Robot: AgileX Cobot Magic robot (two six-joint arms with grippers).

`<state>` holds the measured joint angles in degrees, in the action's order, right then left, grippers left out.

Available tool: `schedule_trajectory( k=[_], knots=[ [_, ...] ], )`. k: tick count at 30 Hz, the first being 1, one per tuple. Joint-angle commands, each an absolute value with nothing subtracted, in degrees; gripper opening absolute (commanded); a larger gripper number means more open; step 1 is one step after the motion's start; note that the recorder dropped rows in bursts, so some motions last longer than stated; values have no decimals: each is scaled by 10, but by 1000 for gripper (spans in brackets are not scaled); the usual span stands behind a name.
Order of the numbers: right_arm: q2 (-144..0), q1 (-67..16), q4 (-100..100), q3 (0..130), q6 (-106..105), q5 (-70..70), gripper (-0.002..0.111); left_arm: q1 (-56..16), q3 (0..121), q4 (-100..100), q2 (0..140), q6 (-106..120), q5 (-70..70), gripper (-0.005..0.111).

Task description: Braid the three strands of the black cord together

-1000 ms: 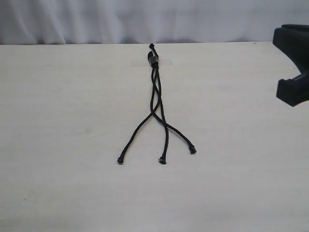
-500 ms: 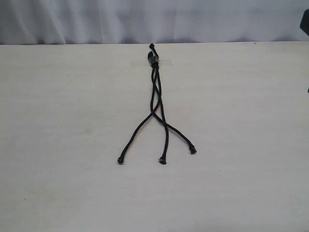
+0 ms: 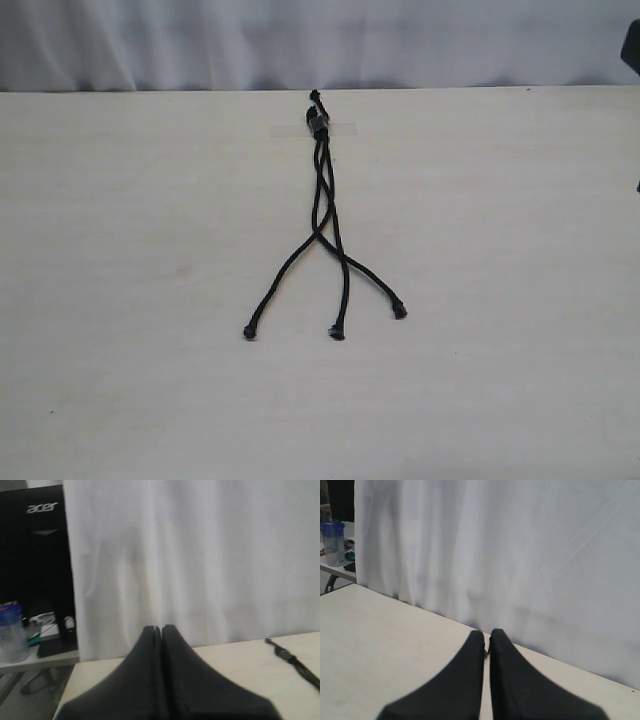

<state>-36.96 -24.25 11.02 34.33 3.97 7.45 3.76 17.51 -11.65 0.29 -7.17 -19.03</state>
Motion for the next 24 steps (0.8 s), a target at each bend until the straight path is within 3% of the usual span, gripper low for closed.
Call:
schedule_trajectory(
  k=[1,18,24],
  knots=[
    [-366,-240,109,342,36,65,4,83,151,-106,0,-73,-193,0],
    [-366,-240,109,342,36,63,4,80,0,-62,0,-69,-7,0],
    [-366,-240,109,342,36,63,4,80,0,-47,0,-63,-23,0]
  ],
)
